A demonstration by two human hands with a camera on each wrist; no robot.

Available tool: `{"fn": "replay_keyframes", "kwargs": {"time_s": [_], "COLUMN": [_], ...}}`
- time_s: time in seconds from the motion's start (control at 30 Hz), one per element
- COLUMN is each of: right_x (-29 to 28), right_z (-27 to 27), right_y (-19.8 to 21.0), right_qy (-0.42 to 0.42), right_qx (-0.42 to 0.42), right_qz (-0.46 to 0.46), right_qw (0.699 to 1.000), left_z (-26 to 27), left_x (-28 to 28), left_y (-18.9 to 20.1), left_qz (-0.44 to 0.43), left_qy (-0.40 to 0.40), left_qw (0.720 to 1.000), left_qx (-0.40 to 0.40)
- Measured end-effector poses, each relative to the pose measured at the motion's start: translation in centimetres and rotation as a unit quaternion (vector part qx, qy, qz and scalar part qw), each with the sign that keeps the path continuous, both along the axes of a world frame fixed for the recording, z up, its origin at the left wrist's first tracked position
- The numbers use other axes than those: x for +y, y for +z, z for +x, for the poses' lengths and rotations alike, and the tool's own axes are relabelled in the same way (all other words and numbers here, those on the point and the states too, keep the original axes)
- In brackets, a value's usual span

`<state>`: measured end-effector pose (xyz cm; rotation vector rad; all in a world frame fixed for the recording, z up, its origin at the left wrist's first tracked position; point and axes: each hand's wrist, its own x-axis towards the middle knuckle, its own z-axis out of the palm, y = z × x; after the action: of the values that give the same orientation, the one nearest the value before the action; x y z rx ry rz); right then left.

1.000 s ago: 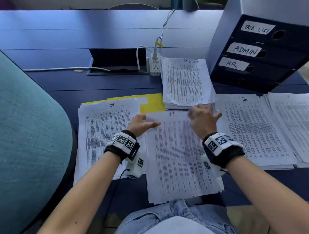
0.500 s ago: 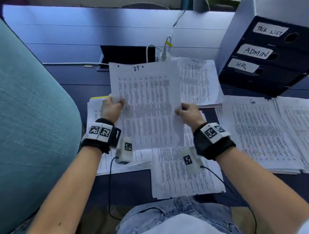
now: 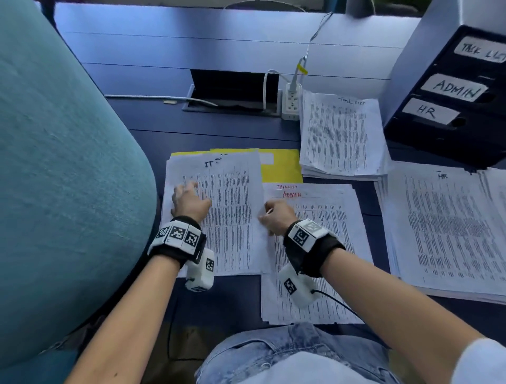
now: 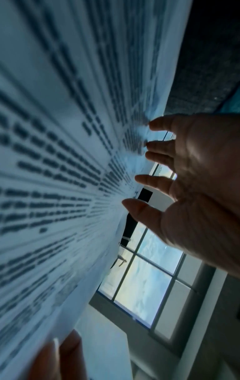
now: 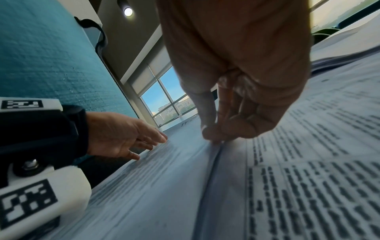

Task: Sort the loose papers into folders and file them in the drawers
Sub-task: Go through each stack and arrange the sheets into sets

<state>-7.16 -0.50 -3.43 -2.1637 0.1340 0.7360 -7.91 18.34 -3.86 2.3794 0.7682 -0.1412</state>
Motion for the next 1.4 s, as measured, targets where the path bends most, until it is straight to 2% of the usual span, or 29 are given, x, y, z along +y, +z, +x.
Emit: {"fn": "replay_keyframes", "kwargs": {"time_s": [0.1, 0.23, 0.37, 0.43, 0.53, 0.6, 0.67, 0.83, 0.93, 1.2, 1.27, 1.4], "right_x": [-0.6, -3.7, -8.3, -10.4, -12.7, -13.8, -14.6, -15.5, -15.4, -15.2, -15.4, -16.0], "right_z": [0.0, 0.7, 1.1, 1.1, 0.8, 0.2, -0.5, -0.9, -1.1, -1.7, -2.0, -2.7], "right_y": [0.0, 0.1, 0.4, 0.2, 0.0, -0.1, -0.3, -0.9, -1.1, -1.1, -1.1, -0.6], "right_qy": [-0.011, -0.065, -0.120, -0.133, -0.159, -0.180, -0.203, -0.195, -0.181, -0.206, -0.214, -0.262], "right_qx": [0.012, -0.042, -0.064, -0.071, -0.065, -0.051, -0.043, -0.043, -0.049, -0.153, -0.169, -0.181], "right_qz": [0.019, 0.006, -0.047, -0.084, -0.149, -0.202, -0.228, -0.192, -0.199, -0.172, -0.151, -0.045], "right_qw": [1.000, 0.997, 0.990, 0.985, 0.974, 0.961, 0.951, 0.961, 0.962, 0.951, 0.950, 0.947], "left_z": [0.1, 1.7, 3.4, 3.9, 4.5, 4.6, 4.7, 4.7, 4.7, 4.5, 4.4, 4.8], "left_x": [-1.1, -4.4, -9.5, -11.6, -13.5, -14.0, -14.3, -14.9, -14.9, -14.8, -14.7, -14.6], "left_y": [0.1, 1.0, 1.2, 0.9, 0.1, -0.4, -0.7, -0.8, -0.8, -0.7, -0.5, 0.6], "left_qz": [0.022, 0.040, 0.058, 0.080, 0.136, 0.162, 0.171, 0.202, 0.204, 0.191, 0.175, 0.073], "left_qy": [-0.015, -0.100, -0.287, -0.351, -0.406, -0.413, -0.413, -0.435, -0.433, -0.457, -0.450, -0.387], "left_qw": [0.999, 0.993, 0.955, 0.933, 0.902, 0.891, 0.889, 0.873, 0.875, 0.867, 0.876, 0.917], "left_qx": [0.044, -0.042, -0.053, -0.017, 0.062, 0.097, 0.099, 0.090, 0.075, 0.044, 0.000, -0.070]}}
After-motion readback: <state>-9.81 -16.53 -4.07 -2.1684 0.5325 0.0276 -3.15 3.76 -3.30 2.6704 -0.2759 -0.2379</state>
